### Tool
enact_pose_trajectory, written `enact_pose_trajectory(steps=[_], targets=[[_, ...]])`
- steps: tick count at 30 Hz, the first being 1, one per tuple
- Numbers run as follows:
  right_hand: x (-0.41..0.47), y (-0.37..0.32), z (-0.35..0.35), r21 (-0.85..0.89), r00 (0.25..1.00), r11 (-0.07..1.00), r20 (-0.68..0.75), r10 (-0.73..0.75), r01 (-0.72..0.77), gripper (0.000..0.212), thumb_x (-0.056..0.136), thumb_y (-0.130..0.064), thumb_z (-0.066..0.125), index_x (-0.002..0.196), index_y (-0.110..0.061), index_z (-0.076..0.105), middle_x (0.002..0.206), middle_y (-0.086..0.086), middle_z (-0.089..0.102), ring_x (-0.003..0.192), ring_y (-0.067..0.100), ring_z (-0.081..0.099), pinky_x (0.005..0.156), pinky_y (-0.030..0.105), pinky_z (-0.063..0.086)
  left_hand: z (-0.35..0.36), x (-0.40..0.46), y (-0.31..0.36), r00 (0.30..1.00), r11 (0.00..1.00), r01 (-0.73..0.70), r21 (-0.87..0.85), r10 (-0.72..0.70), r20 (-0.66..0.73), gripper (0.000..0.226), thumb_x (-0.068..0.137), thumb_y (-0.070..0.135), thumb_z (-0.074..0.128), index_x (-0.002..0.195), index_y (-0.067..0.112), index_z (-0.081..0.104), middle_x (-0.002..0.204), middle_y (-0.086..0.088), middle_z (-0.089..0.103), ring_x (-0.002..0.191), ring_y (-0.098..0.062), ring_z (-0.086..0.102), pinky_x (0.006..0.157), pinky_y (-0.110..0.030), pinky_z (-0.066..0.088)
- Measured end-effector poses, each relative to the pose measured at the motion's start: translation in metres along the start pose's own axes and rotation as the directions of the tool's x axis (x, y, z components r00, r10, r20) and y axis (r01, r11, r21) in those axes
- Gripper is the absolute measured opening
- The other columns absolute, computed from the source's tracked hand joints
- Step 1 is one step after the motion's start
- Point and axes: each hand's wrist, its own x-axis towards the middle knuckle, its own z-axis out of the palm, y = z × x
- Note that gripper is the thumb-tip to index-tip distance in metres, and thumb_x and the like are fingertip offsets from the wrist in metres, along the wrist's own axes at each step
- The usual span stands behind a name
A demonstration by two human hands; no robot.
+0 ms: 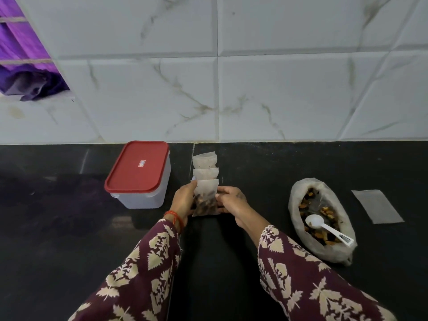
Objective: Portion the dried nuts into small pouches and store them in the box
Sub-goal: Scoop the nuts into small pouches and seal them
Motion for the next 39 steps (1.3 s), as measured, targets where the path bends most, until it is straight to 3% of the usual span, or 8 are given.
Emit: enact_pose_trajectory(steps=[6,9,17,21,25,31,35,39], targets=[[-0.001,0.009,-0.012,0.005,1.0,1.0,-0.026,0.015,-0.015,0.045,0.093,-0.01,0.055,0.138,-0.013,0.047,0.115,0.006,0.062,0.104,0.017,0.061,0.09,0.03,0.053,-0.005,0.007,-0.016,0.989,0.986,-0.08,0.148,0.097,-0.116,0.046,0.095,0.045,0.047,0.13,0.015,0.051,0.121,-0.001,0.058,0.11,-0.018,0.054,0.096,-0.037,0.044],[-0.012,0.011,-0.029,-0.036,0.999,0.999,-0.036,-0.033,0.031,0.047,0.092,-0.014,0.058,0.138,-0.015,0.046,0.116,0.004,0.06,0.107,0.016,0.059,0.091,0.03,0.052,-0.001,-0.003,-0.018,0.965,0.958,-0.172,0.231,0.211,-0.157,0.049,0.094,0.04,0.052,0.135,0.015,0.047,0.12,0.002,0.055,0.108,-0.015,0.051,0.099,-0.034,0.041],[-0.057,-0.002,-0.105,-0.399,0.913,0.87,-0.159,-0.375,0.288,0.045,0.09,-0.025,0.062,0.134,-0.022,0.052,0.123,-0.001,0.062,0.104,0.008,0.058,0.095,0.03,0.048,0.056,-0.047,0.001,0.854,0.782,-0.49,0.385,0.52,0.032,0.052,0.09,0.041,0.058,0.136,0.02,0.047,0.137,-0.002,0.05,0.113,-0.011,0.052,0.097,-0.029,0.044],[-0.078,-0.004,-0.16,-0.59,0.826,0.742,-0.212,-0.523,0.319,0.048,0.089,-0.029,0.063,0.135,-0.024,0.051,0.127,-0.001,0.059,0.113,0.013,0.056,0.093,0.024,0.043,0.11,-0.067,0.007,0.801,0.708,-0.588,0.392,0.579,0.154,0.052,0.089,0.04,0.059,0.136,0.023,0.047,0.137,0.002,0.047,0.115,-0.013,0.052,0.098,-0.032,0.046],[-0.088,0.008,-0.223,-0.725,0.748,0.629,-0.245,-0.617,0.281,0.048,0.088,-0.029,0.064,0.134,-0.021,0.052,0.129,0.003,0.058,0.12,0.02,0.052,0.1,0.033,0.043,0.173,-0.082,0.007,0.748,0.634,-0.66,0.403,0.6,0.282,0.05,0.089,0.039,0.06,0.135,0.023,0.048,0.131,0.002,0.047,0.11,-0.009,0.052,0.095,-0.03,0.046],[-0.091,0.042,-0.305,-0.777,0.712,0.614,-0.352,-0.607,0.139,0.052,0.09,-0.028,0.062,0.139,-0.019,0.046,0.137,0.006,0.05,0.127,0.024,0.042,0.099,0.034,0.037,0.273,-0.086,-0.01,0.747,0.674,-0.652,0.348,0.489,0.452,0.053,0.091,0.041,0.057,0.138,0.02,0.044,0.137,-0.002,0.047,0.121,-0.015,0.048,0.103,-0.037,0.043],[-0.078,0.073,-0.343,-0.727,0.761,0.684,-0.413,-0.5,0.054,0.057,0.092,-0.032,0.058,0.144,-0.019,0.037,0.143,0.009,0.041,0.132,0.025,0.035,0.102,0.037,0.036,0.329,-0.079,-0.018,0.846,0.884,-0.377,0.277,0.207,0.492,0.06,0.093,0.043,0.053,0.145,0.021,0.031,0.145,-0.005,0.039,0.129,-0.018,0.041,0.099,-0.027,0.038],[-0.062,0.1,-0.361,-0.66,0.828,0.75,-0.443,-0.344,-0.042,0.06,0.093,-0.036,0.053,0.146,-0.017,0.031,0.147,0.01,0.037,0.135,0.026,0.032,0.107,0.04,0.033,0.36,-0.071,-0.024,0.878,0.966,-0.115,0.233,-0.01,0.478,0.069,0.094,0.046,0.048,0.15,0.017,0.018,0.15,-0.005,0.032,0.136,-0.021,0.032,0.101,-0.029,0.032]])
